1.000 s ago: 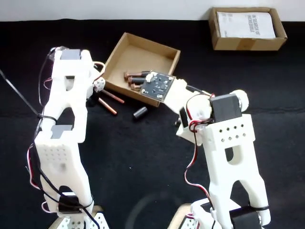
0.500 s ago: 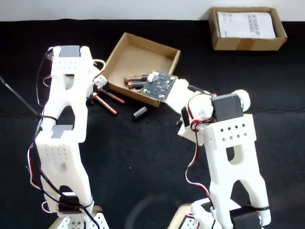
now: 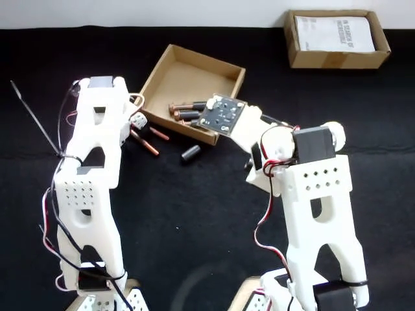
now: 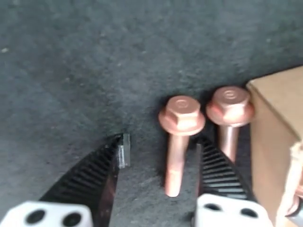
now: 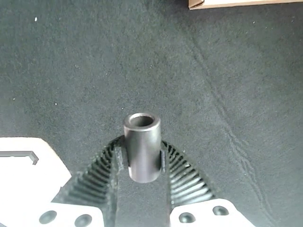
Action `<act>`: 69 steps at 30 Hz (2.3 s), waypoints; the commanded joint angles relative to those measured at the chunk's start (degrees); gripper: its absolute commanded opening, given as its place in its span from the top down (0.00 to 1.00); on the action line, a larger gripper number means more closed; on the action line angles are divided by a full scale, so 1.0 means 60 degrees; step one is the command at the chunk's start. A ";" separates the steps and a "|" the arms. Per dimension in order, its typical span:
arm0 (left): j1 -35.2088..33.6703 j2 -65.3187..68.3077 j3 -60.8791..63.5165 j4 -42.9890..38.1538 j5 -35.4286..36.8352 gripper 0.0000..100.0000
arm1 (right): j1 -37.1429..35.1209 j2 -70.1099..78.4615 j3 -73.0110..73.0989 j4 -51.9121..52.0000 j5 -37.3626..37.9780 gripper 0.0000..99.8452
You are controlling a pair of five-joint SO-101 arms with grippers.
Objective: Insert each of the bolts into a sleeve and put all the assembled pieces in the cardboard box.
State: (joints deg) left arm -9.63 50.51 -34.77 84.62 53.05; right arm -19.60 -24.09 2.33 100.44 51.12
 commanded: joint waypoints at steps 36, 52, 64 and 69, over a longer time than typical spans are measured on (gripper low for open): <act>0.1297 -0.5736 -0.6762 0.2916 -0.5700 0.99 | -0.2659 -0.3407 0.6777 -0.9150 -0.7531 0.99; 0.3582 -1.2095 0.3216 -0.1099 -0.5670 0.99 | -0.2821 -0.4125 0.7626 -0.9927 -0.7634 0.99; 0.4974 -1.3209 0.5458 -0.3136 -0.5656 0.99 | -0.2806 -0.4139 0.7553 -0.9956 -0.7648 0.99; 0.5004 -1.3355 0.5560 -0.3136 -0.5612 0.99 | -0.2806 -0.4139 0.7538 -1.0220 -0.7663 0.99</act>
State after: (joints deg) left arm 19.74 -27.21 -1.19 67.30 18.95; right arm -36.31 -46.68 48.31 41.27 5.67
